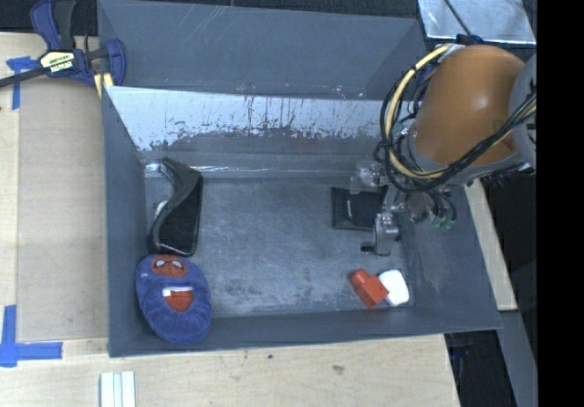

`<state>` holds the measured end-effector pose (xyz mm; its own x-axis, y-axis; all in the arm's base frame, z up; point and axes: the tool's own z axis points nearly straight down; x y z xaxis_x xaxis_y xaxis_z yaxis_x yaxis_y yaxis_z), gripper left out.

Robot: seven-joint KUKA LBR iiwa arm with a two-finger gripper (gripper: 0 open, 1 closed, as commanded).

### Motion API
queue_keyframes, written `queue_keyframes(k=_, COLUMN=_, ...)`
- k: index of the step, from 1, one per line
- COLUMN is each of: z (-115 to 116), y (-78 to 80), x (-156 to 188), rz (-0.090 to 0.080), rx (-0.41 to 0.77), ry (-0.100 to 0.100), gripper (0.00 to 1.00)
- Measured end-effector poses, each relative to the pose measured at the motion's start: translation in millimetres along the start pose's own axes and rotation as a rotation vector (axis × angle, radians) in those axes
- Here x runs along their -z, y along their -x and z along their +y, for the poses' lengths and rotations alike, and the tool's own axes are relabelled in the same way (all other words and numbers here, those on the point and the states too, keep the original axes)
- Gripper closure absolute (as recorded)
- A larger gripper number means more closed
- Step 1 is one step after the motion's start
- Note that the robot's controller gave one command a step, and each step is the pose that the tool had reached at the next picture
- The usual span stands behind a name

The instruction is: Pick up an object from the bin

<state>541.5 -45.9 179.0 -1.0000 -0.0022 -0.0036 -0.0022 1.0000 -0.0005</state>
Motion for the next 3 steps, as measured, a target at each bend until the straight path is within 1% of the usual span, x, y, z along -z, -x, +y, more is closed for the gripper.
queue_keyframes(k=1, z=-41, y=59.3, x=-75, rz=0.002, rx=0.347, ry=0.000, gripper=0.00)
queue_keyframes(k=2, z=-84, y=80.5, x=-111, rz=-0.001, rx=0.395, ry=-0.001, gripper=0.00)
queue_keyframes(k=3, z=-81, y=81.0, x=-108, rz=-0.003, rx=0.396, ry=0.000, gripper=1.00)
